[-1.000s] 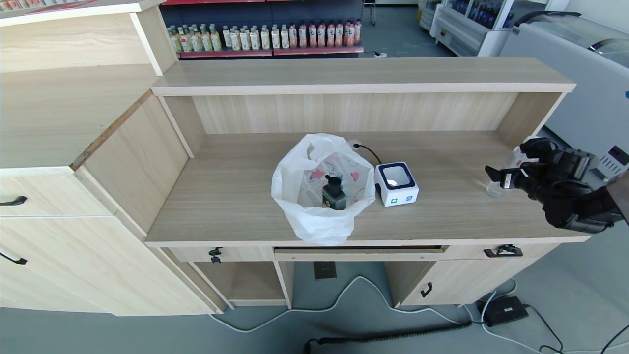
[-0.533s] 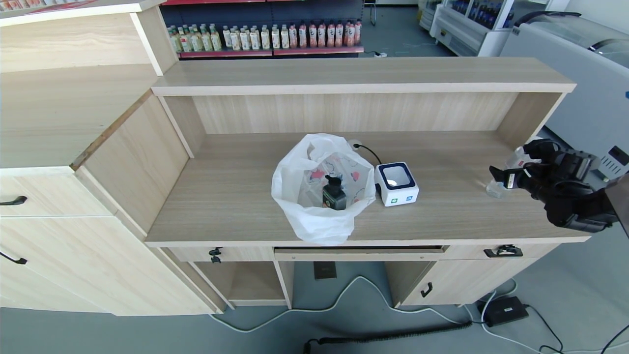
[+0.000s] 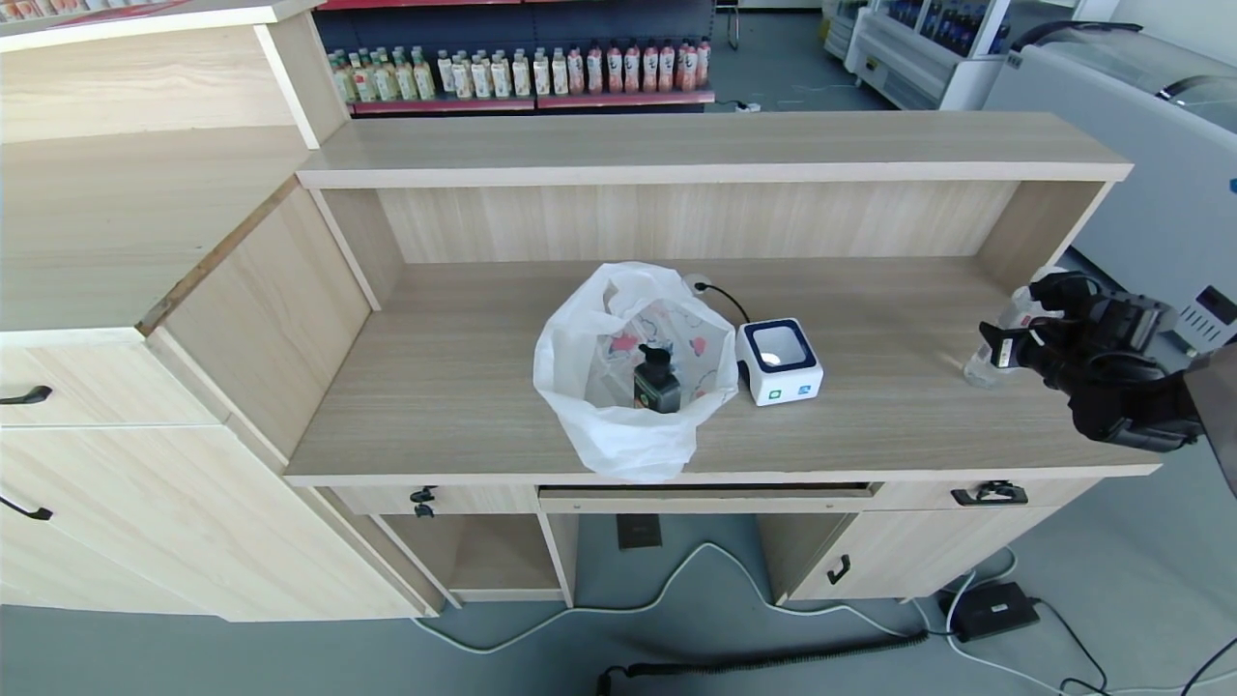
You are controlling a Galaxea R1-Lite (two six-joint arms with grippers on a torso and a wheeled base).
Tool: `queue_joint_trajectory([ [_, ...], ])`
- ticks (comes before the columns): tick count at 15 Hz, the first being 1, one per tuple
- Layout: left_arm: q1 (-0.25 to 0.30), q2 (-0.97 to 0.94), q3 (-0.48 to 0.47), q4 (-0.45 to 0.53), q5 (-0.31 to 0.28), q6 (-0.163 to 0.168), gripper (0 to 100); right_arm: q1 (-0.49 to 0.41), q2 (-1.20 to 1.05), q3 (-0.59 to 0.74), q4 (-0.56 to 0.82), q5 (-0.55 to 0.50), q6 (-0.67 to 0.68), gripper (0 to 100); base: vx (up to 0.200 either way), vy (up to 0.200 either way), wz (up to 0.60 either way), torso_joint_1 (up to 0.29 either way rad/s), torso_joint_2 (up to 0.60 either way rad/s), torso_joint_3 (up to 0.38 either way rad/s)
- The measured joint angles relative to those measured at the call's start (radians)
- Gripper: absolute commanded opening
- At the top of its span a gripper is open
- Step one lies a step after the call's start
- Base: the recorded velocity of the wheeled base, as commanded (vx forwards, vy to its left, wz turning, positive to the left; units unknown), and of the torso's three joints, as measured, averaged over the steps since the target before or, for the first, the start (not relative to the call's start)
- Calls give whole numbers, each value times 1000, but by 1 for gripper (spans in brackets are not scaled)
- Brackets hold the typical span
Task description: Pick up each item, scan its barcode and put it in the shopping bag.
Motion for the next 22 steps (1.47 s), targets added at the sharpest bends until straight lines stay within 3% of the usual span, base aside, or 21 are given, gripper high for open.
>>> queue_joint_trajectory([
  [4,0,0,0,0,0,0,100,-1,-53,48,24,-1,0,0,0,0,0,0,0,0],
  [8,0,0,0,0,0,0,100,23,-295,295,73,18,81,0,0,0,0,0,0,0],
  [12,0,0,0,0,0,0,100,119,-712,476,417,130,350,0,0,0,0,0,0,0],
  [14,0,0,0,0,0,0,100,214,-929,546,573,242,489,0,0,0,0,0,0,0],
  [17,0,0,0,0,0,0,100,450,-1179,637,666,355,657,0,0,0,0,0,0,0],
  [22,0,0,0,0,0,0,100,764,-1376,697,713,387,714,0,0,0,0,0,0,0],
])
